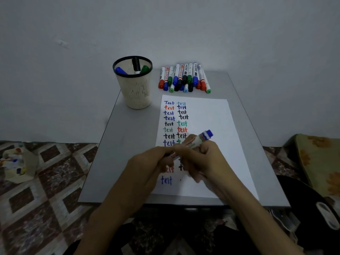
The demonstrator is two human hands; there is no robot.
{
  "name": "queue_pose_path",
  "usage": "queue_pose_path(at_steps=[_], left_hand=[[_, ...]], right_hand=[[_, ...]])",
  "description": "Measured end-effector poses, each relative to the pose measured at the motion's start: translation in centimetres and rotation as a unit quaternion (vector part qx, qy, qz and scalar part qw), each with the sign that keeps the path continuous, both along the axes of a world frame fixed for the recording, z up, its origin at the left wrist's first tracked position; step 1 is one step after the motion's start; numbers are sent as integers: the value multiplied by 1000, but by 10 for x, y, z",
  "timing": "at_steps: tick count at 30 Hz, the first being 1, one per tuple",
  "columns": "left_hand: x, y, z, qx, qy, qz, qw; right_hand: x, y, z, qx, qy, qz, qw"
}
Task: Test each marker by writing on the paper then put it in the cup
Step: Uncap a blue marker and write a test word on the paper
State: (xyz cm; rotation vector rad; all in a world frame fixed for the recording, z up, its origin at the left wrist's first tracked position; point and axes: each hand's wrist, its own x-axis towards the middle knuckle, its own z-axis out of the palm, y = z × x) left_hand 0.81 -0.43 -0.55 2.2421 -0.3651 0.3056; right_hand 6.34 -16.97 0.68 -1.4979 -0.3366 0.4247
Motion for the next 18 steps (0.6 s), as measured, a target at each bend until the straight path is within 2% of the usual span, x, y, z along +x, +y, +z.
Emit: queue_pose_path(at_steps=[2, 5, 10, 15, 18], left_hand=[[0, -1, -1, 3, 18, -16, 1000], [-3, -14, 1, -52, 92, -48, 993], [1, -26, -5, -32, 53, -28, 998], [2, -23, -2, -87, 70, -30, 993], [4, -10, 3, -50, 84, -21, 995]], right_hand=[[-3, -4, -1, 2, -17, -32, 999], [-8, -6, 2, 21, -26, -40, 999], [-4, -11, 11, 87, 27, -23, 996], [2, -16, 24, 48, -3, 1, 999], [5, -17, 21, 41, -27, -44, 998]])
